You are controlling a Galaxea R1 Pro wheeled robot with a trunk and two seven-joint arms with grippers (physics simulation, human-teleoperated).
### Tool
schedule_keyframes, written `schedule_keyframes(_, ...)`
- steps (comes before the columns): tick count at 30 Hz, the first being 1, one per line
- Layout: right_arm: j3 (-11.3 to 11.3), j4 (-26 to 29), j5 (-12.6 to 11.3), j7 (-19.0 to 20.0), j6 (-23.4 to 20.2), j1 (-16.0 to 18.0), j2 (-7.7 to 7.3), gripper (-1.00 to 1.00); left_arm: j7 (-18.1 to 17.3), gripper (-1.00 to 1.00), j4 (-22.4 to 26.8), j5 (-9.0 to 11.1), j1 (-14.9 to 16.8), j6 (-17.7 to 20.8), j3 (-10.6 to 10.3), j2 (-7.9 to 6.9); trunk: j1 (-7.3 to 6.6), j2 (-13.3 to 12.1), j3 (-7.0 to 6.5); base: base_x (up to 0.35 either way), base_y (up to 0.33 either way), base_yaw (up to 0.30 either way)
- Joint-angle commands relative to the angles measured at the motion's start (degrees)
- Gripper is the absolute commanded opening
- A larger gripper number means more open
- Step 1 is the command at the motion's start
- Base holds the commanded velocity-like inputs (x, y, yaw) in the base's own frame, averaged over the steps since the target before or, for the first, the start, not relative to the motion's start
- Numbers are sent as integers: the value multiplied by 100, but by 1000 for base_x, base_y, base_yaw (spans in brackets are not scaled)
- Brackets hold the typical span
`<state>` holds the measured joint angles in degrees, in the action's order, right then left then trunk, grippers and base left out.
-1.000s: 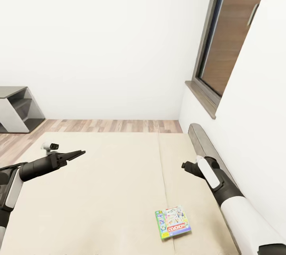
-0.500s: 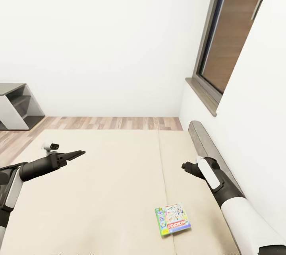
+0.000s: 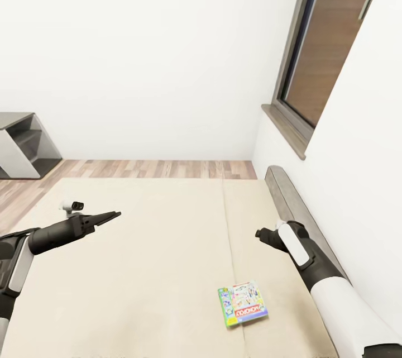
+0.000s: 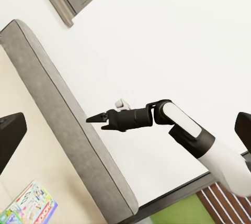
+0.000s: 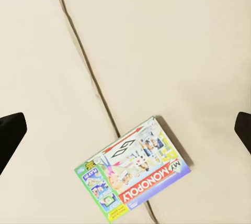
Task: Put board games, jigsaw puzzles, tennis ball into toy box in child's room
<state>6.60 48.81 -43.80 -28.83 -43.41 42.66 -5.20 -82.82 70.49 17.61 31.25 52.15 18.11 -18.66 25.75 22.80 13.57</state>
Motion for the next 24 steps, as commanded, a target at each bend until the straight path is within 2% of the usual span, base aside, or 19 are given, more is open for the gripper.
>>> schedule_keyframes(1, 25, 7, -60, -57, -4, 5, -7, 100, -15, 100, 1, 6, 4, 60, 0, -2, 3, 12, 21, 0, 0, 0)
schedule_keyframes(9, 3, -97, -81, -42, 32, 5, -15, 100, 0, 100, 2, -27, 4, 55, 0, 1, 3, 12, 97, 0, 0, 0)
schedule_keyframes(14, -1, -420, -68, -36, 98, 5, -13, 100, 24, 100, 0, -35, 4, 55, 0, 0, 3, 12, 144, 0, 0, 0)
schedule_keyframes(21, 5, -1203, -32, -35, 690, 7, -15, 100, 29, 100, 1, -38, 4, 57, 0, 2, 3, 12, 210, 0, 0, 0)
schedule_keyframes(24, 18, -1352, -26, -33, 839, 6, -16, 100, 33, 100, 0, -38, 4, 52, 0, 2, 3, 12, 238, 0, 0, 0)
